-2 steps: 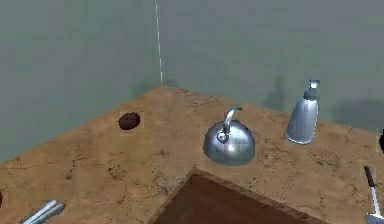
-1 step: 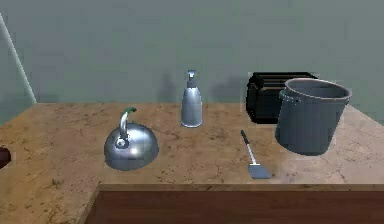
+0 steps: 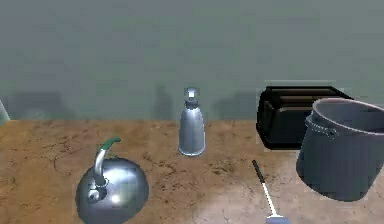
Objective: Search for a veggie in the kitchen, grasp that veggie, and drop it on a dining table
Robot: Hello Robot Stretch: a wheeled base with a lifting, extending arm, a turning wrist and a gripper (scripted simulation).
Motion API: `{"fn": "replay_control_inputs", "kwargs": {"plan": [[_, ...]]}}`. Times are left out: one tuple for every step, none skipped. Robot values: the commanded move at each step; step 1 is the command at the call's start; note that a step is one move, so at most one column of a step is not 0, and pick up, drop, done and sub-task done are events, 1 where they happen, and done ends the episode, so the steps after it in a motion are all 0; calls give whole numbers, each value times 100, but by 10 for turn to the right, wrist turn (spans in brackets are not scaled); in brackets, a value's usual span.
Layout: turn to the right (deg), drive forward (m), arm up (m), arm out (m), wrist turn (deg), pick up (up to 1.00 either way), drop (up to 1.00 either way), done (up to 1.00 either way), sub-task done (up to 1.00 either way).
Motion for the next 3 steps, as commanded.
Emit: {"fn": "replay_control_inputs", "kwargs": {"plan": [[450,0,0,0,0,0,0,0,0],[450,0,0,0,0,0,0,0,0],[330,0,0,0,0,0,0,0,0]]}}
